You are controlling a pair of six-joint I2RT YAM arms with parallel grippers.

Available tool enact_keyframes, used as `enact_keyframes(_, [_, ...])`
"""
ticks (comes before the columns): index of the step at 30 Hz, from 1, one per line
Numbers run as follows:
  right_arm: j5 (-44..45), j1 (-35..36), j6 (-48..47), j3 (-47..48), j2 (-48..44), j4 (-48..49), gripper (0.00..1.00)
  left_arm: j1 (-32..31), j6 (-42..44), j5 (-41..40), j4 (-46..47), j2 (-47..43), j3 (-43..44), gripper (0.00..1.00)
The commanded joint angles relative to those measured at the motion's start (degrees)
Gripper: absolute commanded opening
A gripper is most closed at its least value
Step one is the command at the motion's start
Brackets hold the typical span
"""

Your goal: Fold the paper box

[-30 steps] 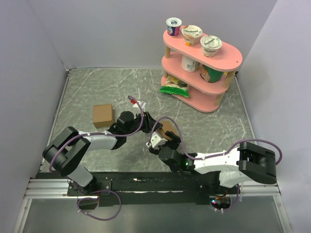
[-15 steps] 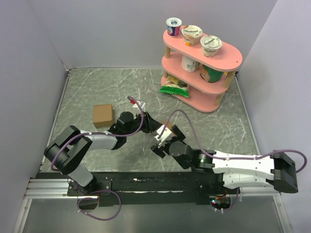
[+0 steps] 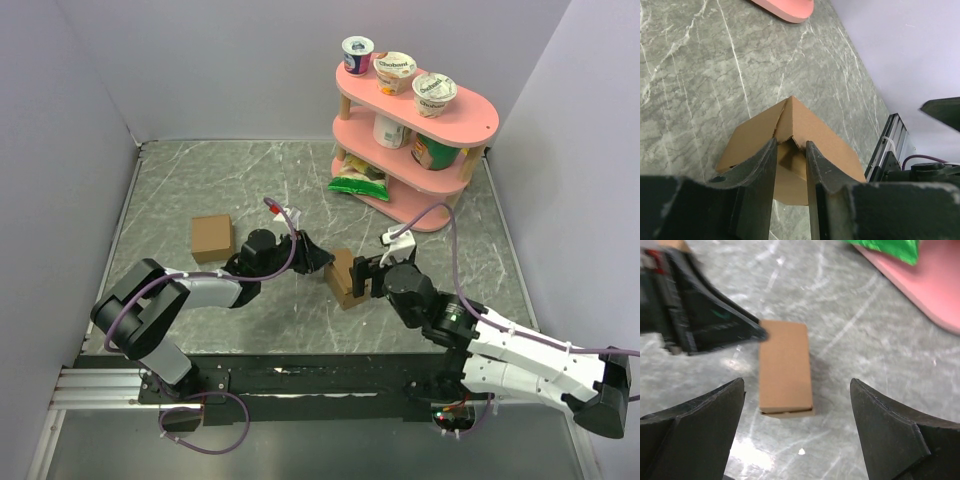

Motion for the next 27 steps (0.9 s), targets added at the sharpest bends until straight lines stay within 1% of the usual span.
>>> enact_keyframes(1, [4.72,-0.14,6.08,-1.07,2.38,-2.26,0.91,0.00,2.21,-0.40,-6.58,1.74,0.46,0.32])
enact_keyframes(5, [7.26,0.74,9.06,-0.98,5.46,-3.31,0.91,0.00,2.21,-0.31,-6.76,1.74,0.72,0.32])
enact_keyframes(9, [9.37,2.40,11.97,-1.33,6.17,-6.47,0.91,0.00,2.30,-0.14,-6.94,1.83,1.07,0.32])
enact_keyframes(17, [7.62,2.94,18.11,-1.60,10.90,-12.09,0.90,0.00,2.47,-0.05,-7.11,1.92,1.34,0.32])
enact_keyframes(22, [6.74,2.77,19.88,-0.45,11.88,-15.53,0.90,0.00,3.09,0.30,-7.11,2.09,1.34,0.32])
enact_keyframes(27, [2.80,1.89,20.85,0.51,13.02,-18.69,0.90,0.00,3.44,0.30,-7.20,1.92,0.99,0.32])
